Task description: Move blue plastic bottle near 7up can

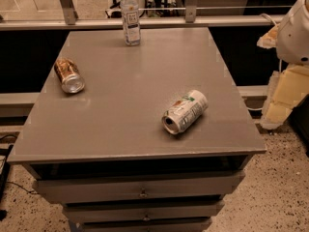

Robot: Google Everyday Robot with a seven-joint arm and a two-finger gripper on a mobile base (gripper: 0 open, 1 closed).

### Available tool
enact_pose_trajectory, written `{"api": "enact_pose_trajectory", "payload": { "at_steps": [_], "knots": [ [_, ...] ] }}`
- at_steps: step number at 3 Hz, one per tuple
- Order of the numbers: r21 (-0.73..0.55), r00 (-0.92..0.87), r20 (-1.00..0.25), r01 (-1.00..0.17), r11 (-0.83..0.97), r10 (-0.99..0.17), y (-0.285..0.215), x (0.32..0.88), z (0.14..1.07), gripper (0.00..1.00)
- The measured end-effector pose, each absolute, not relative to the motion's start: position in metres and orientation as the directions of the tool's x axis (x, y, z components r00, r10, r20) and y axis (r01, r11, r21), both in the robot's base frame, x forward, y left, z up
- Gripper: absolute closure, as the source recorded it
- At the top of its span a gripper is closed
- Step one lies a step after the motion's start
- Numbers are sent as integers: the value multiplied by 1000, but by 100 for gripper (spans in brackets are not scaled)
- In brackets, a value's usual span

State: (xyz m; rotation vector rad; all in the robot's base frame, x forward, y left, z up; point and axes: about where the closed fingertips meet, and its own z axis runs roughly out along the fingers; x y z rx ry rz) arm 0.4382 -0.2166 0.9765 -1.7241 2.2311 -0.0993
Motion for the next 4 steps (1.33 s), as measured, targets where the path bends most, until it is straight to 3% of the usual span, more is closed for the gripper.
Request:
{"api": "enact_pose_trajectory", "payload": {
  "at_steps": [2, 4],
  "knots": [
    [-253, -216, -268, -925, 285, -939, -208, 450, 975, 0],
    [-287, -153, -537, -892, 350, -830, -160, 538, 987, 0]
  ]
}}
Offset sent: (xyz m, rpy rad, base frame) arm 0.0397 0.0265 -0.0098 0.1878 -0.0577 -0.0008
